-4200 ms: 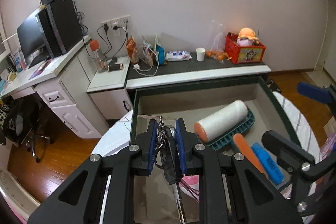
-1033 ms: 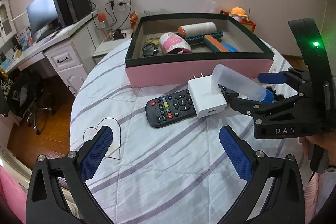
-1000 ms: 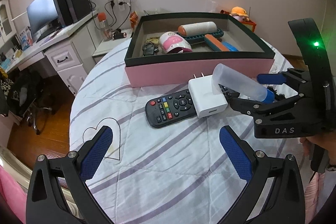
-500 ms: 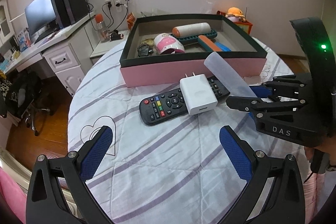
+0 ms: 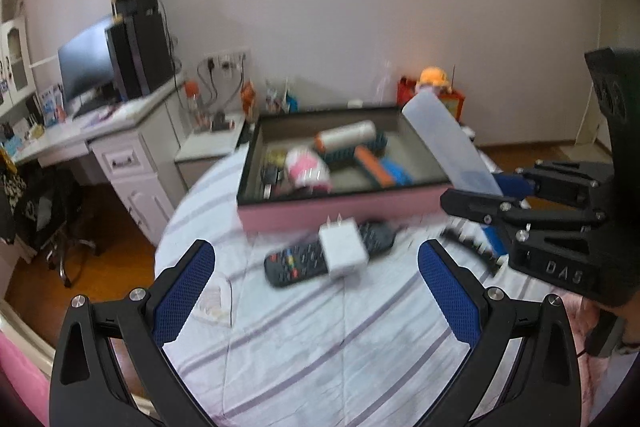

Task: Organize rigid objects
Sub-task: 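Lift the bottle upright with the right gripper and carry it over the box, then lower the bottle into the box and open the right gripper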

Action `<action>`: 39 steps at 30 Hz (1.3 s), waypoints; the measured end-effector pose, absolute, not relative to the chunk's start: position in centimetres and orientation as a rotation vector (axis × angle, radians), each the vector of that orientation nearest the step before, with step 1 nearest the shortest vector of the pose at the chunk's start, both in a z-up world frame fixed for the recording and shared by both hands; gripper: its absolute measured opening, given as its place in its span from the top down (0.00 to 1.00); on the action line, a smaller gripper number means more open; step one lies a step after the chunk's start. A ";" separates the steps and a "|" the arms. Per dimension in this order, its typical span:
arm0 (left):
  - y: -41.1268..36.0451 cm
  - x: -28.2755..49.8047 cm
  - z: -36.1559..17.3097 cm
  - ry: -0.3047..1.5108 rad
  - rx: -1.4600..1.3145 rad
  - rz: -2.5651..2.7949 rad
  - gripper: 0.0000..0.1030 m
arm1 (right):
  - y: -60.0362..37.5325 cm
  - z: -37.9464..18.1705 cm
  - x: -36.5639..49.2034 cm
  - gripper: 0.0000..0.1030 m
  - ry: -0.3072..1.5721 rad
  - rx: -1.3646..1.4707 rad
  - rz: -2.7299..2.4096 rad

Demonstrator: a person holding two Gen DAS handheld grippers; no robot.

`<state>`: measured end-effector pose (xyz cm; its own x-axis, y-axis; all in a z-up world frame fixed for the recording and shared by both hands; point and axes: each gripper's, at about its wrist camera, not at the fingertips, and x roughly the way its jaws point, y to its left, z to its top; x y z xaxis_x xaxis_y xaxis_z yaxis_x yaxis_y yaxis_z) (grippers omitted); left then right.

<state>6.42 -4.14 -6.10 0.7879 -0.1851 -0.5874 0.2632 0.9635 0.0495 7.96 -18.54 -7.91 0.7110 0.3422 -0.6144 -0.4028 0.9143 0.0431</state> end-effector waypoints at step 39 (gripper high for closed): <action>-12.2 22.6 -5.6 0.642 0.250 -0.242 0.00 | -24.9 -9.7 24.5 0.74 0.725 -0.032 0.271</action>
